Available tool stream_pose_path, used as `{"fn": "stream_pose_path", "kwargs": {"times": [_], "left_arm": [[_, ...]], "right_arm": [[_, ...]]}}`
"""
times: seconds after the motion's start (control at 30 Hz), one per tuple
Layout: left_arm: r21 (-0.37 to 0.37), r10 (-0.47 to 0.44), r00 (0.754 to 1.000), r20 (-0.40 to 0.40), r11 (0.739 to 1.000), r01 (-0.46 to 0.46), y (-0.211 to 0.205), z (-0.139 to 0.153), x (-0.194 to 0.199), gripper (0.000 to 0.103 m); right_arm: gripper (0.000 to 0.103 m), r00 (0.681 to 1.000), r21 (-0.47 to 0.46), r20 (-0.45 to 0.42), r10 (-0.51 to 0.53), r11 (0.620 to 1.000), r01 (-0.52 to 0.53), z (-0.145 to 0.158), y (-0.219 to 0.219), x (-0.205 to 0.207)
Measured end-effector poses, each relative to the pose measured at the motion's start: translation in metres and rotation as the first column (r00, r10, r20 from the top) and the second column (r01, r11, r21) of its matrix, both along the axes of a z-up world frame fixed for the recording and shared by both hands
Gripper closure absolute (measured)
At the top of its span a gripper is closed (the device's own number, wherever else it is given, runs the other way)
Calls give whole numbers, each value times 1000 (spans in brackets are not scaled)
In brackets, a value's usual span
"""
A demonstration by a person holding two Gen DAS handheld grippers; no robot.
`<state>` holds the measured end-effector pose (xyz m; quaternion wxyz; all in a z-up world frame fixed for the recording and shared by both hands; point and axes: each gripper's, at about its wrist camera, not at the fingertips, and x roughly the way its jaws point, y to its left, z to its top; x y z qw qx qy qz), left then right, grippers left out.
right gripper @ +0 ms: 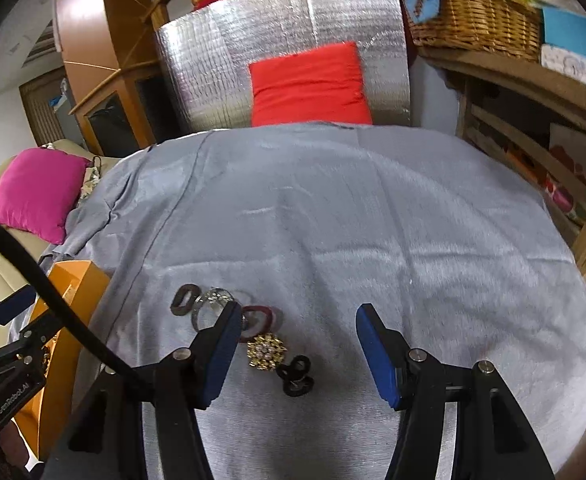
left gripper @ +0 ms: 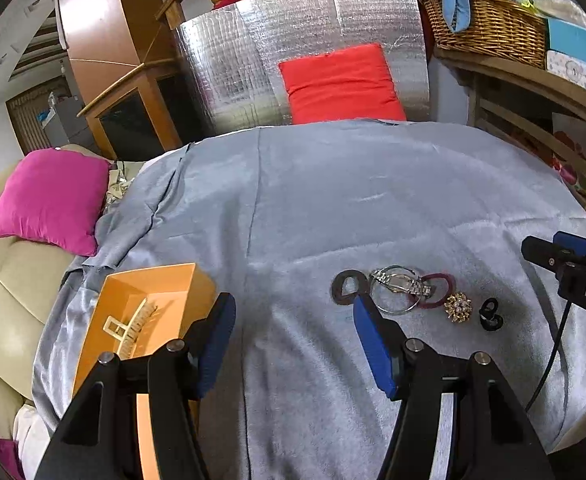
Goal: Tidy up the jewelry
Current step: 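Move both open tools back over the remaining jewelry, then grasp the silver bangle with the left tool while the right tool grasps the small black hair tie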
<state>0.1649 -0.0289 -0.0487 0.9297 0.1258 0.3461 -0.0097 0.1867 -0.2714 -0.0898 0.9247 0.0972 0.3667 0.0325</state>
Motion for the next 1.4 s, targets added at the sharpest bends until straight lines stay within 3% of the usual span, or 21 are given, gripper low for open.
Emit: {"fn": "stream_pose_path", "kwargs": {"times": [0.57, 0.77, 0.93, 1.1, 1.2, 1.33, 1.4], "left_arm": [[19, 9, 999, -46, 1000, -8, -12, -31, 27, 41], [6, 4, 996, -84, 1000, -4, -10, -55, 45, 41], [-122, -47, 970, -237, 992, 18, -4, -88, 67, 41], [-177, -142, 963, -228, 979, 103, -14, -87, 72, 41], [-222, -202, 949, -240, 964, 149, -20, -87, 72, 42], [-238, -247, 936, -252, 953, 187, -26, -89, 73, 58], [-261, -263, 929, -261, 946, 195, -26, -91, 75, 59]], "right_arm": [[40, 995, 92, -98, -19, 995, 28, -32, -32, 18], [40, 988, 219, -153, 24, 976, 10, -46, -42, 28], [45, 969, 413, -234, 81, 911, 24, -73, -57, 40], [51, 944, 518, -295, 149, 855, 27, -94, -52, 49], [54, 935, 523, -306, 180, 853, 7, -97, -44, 48], [58, 925, 498, -332, 185, 867, 5, -102, -33, 50], [62, 924, 490, -338, 179, 872, 11, -105, -31, 52]]}}
